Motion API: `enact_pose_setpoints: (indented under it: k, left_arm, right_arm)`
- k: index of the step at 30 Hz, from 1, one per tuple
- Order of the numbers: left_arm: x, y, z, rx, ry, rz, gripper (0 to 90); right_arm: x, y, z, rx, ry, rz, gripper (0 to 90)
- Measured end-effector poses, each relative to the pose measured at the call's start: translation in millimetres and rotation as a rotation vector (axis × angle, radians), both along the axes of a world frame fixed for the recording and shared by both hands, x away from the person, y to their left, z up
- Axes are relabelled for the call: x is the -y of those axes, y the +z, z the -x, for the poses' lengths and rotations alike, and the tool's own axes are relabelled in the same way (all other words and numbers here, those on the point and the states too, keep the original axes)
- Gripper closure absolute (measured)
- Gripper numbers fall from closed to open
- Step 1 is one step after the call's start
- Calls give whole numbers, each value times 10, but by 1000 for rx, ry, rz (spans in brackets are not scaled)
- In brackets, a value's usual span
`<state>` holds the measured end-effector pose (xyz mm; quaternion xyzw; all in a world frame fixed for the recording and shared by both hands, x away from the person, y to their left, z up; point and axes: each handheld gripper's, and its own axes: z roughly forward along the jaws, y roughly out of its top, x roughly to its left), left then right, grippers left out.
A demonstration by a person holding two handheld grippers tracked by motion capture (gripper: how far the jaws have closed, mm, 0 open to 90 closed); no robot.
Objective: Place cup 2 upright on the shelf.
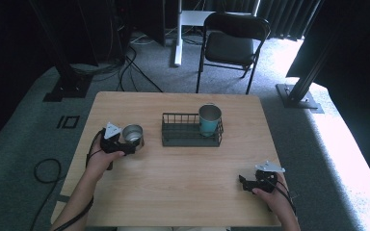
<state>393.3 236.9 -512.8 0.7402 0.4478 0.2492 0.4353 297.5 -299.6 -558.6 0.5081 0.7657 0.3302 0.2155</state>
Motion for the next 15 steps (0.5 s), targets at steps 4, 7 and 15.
enact_pose_setpoints:
  k: [4, 7, 15]
  left_arm:
    - [32, -16, -53, -2, 5, -3, 15]
    - [44, -27, -92, 6, 8, 7, 15]
    - [93, -58, -152, 16, 11, 15, 15]
  right_arm:
    - [0, 0, 0, 0, 0, 0, 109]
    - [0, 0, 0, 0, 0, 0, 109]
    - [0, 0, 0, 0, 0, 0, 109]
